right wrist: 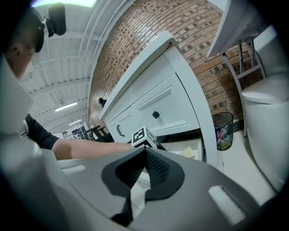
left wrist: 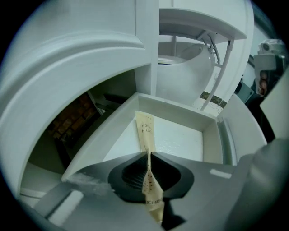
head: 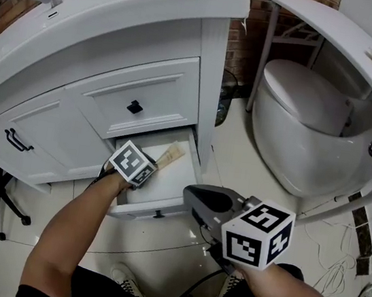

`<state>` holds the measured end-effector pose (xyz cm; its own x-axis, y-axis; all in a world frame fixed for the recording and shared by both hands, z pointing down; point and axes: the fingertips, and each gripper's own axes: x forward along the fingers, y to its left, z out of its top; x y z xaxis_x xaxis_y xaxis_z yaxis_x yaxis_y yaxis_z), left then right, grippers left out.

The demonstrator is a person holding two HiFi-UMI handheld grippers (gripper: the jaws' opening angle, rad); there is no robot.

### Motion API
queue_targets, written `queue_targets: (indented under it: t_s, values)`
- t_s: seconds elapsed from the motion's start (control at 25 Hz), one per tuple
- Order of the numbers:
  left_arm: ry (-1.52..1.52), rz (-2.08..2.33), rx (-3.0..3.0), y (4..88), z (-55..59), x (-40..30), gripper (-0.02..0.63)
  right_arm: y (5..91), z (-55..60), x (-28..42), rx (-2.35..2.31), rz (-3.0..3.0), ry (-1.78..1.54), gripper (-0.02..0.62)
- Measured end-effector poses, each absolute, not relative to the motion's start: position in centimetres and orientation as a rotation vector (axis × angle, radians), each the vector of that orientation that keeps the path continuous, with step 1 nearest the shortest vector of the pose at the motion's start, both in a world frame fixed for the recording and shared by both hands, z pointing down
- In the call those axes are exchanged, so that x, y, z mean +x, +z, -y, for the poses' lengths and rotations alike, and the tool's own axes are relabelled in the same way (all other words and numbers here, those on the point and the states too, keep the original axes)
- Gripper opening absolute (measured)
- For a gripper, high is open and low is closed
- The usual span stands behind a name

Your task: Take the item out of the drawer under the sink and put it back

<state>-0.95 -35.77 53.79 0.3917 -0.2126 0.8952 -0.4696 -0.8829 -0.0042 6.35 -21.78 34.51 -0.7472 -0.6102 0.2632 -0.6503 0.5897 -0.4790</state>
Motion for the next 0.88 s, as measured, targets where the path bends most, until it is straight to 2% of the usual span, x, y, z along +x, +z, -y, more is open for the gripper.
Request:
queue_targets:
  t_s: [0.4, 0.88]
  values:
    - [1.301, 0.742, 2.573, 45.6, 33.7, -1.9, 0.032, 33.9, 21.8, 5.2, 1.057, 2.757, 0.832, 0.003]
    - [0.698, 0.995, 2.685, 35.1, 26.6, -7.1, 0.032, 32.6, 20.3, 2.9, 0.984, 2.802, 0.765, 0.003]
